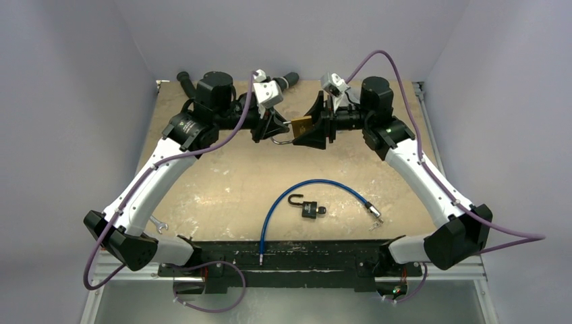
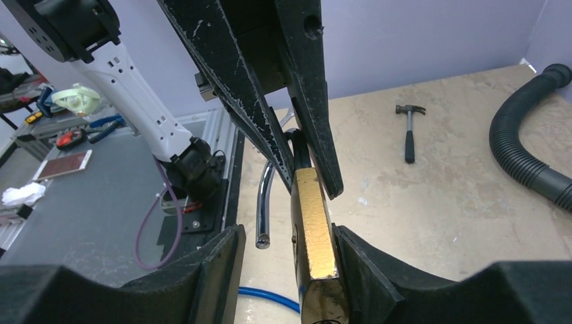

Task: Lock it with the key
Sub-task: Lock the lock.

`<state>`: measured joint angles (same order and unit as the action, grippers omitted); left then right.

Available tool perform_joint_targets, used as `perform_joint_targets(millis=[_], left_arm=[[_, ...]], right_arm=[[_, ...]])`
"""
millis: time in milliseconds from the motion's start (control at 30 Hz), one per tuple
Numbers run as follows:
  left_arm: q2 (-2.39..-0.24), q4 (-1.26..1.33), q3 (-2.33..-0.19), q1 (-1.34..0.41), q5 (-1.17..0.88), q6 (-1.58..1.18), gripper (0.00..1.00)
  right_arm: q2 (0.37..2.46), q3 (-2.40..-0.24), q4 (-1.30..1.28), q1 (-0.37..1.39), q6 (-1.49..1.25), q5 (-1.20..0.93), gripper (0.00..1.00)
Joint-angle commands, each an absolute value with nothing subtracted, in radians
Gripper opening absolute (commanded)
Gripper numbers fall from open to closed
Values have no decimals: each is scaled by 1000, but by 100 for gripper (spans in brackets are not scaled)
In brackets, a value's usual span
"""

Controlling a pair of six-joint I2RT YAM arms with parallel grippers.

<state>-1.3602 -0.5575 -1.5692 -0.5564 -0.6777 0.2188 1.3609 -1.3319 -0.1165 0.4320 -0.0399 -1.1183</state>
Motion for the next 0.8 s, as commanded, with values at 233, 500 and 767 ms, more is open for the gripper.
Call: perform_joint_targets(millis=[233,500,767], left_arm=[[-1334,-417,-1633,-551,-726,200,0],[-1329,-413,-1617,-551,-714,214,0],[-1342,-486,-1632,-500,-730,176,34]], right_arm=[[1364,-1344,-67,443,-107,-1161,34],[1390,-1361,-60,443,-167,-1158,0],[1404,-1324,191,403,-443,-1167,0]])
